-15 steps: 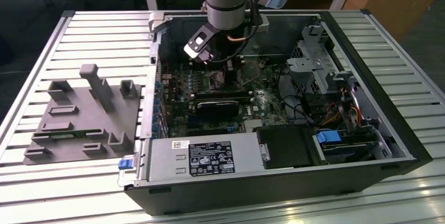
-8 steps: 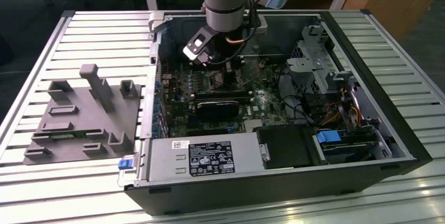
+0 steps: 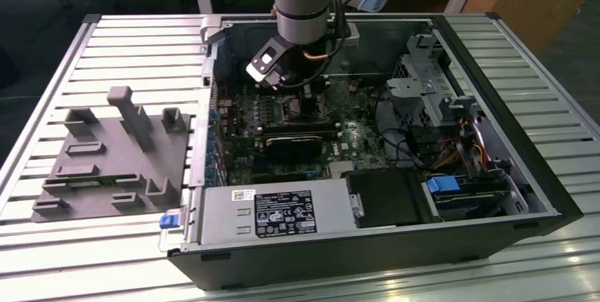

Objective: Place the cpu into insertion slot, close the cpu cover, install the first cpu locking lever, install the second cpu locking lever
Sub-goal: 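Place the cpu into insertion slot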

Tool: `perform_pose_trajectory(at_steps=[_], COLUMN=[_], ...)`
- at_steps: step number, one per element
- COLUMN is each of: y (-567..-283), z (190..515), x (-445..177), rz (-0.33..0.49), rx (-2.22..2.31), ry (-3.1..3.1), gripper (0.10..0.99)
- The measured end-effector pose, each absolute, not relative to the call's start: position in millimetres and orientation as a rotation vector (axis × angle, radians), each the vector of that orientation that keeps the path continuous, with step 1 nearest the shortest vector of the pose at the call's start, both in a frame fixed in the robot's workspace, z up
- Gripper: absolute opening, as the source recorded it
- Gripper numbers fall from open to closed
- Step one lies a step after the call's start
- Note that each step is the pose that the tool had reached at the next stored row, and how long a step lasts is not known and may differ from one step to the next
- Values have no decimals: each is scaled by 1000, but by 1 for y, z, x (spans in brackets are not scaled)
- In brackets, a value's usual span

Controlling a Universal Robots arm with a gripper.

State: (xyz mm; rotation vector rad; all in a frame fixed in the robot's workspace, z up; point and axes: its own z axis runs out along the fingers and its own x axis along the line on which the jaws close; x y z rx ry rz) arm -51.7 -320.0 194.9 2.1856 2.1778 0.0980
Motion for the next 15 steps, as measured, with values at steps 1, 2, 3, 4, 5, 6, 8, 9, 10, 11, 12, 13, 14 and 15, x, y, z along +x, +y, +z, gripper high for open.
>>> perform_pose_trajectory(at_steps=[1,2,3,4,5,6,8,9,10,11,12,13,14,15], y=[-320,-320,-320,-320,-320,-320,-319,-319,-319,-319,-319,-319,-319,-319], z=[195,194,194,193,193,193,193,193,193,193,193,193,193,193], x=[-52,-52,-52,-52,-52,-52,-52,-52,-52,-52,-52,-52,-52,-52], rz=[98,98,99,100,100,100,100,100,100,100,100,100,100,100], rx=[2186,2186,2186,2186,2187,2187,2187,2187,2187,2187,2187,2187,2187,2187], ry=[2178,2178,2178,2179,2179,2179,2179,2179,2179,2179,2179,2179,2179,2179], gripper=[537,537,537,537,537,537,537,537,537,537,537,549,549,549])
